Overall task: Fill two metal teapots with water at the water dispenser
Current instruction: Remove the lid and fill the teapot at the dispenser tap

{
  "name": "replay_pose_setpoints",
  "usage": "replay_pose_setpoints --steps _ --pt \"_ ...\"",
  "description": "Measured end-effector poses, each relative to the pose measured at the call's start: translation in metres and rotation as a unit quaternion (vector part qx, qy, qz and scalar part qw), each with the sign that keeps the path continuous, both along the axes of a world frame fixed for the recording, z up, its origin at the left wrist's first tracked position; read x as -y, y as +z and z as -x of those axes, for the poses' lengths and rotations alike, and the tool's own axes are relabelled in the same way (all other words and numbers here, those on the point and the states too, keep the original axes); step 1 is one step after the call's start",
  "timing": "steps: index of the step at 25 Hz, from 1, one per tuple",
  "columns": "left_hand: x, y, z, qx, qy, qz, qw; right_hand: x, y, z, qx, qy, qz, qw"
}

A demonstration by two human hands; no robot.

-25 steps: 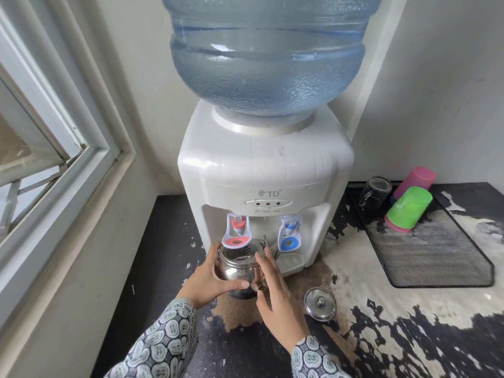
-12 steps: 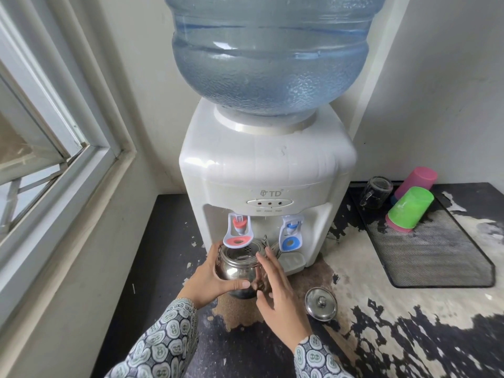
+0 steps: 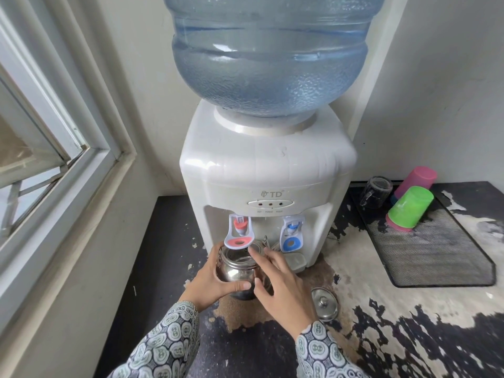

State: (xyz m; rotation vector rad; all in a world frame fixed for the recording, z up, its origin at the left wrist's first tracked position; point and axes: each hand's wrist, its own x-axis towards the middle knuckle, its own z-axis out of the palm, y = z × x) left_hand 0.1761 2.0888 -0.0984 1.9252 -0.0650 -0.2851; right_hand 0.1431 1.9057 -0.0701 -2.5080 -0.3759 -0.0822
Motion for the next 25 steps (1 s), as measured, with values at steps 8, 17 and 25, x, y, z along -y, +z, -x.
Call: replay_pose_setpoints --steps 8,17,25 --pt "-0.001 -0.001 -0.001 0.003 -0.008 -0.002 1.0 -0.005 0.017 -0.009 0.028 -0.004 0.021 0.999" --pt "-0.003 -0.004 0.0 -0.008 -0.002 -0.002 1.0 -0.014 0.048 -0.027 0.171 0.02 -0.009 0.985" --pt "-0.003 -0.002 0.001 -0.007 -0.001 -0.009 1.0 -0.014 0.051 -0.024 0.181 0.035 -0.119 0.976"
